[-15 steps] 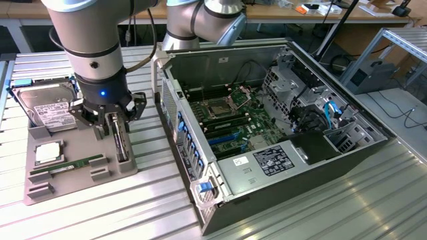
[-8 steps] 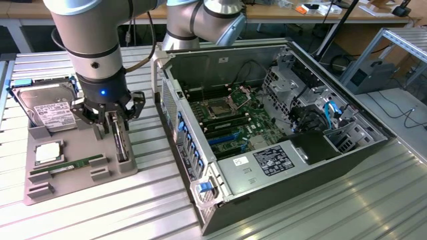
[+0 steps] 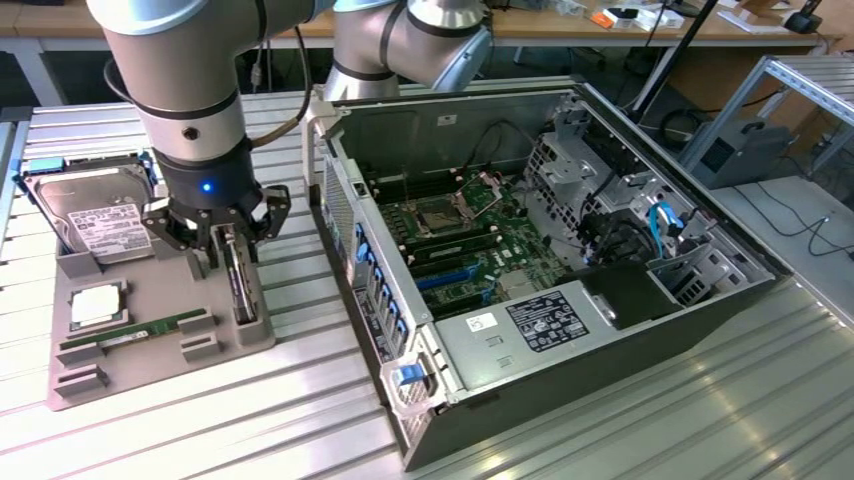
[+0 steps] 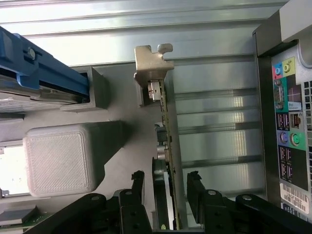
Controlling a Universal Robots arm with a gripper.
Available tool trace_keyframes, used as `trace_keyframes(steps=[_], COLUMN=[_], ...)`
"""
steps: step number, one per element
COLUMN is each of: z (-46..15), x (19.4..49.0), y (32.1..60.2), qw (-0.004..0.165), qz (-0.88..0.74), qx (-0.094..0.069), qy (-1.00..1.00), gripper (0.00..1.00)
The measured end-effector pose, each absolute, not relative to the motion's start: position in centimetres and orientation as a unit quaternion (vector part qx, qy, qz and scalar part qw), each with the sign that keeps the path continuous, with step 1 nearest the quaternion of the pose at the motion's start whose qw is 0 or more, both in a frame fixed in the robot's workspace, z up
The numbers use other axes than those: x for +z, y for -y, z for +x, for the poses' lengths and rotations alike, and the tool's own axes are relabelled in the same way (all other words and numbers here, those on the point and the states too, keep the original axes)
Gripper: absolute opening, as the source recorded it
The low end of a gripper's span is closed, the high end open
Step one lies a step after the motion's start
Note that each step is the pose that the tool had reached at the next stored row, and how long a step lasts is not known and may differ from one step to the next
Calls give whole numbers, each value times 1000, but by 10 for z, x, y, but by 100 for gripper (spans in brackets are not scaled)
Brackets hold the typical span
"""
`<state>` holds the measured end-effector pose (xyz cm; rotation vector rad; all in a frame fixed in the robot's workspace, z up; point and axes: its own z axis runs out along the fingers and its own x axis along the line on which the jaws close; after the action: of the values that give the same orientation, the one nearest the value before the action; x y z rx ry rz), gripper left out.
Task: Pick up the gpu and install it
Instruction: 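Pick up the gpu and move the gpu toward the slot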
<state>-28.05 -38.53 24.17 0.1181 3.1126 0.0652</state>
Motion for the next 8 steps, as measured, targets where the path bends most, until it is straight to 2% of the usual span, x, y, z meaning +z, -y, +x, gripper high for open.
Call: trace_keyframes(steps=[1,4,8], z=[-280,-280,-280], x=[242,242,242], y=[385,385,385], qw=[13,13,13], qz=[38,38,38], qx=[21,21,21], qy=[-999,-999,-999], gripper=[47,28,28])
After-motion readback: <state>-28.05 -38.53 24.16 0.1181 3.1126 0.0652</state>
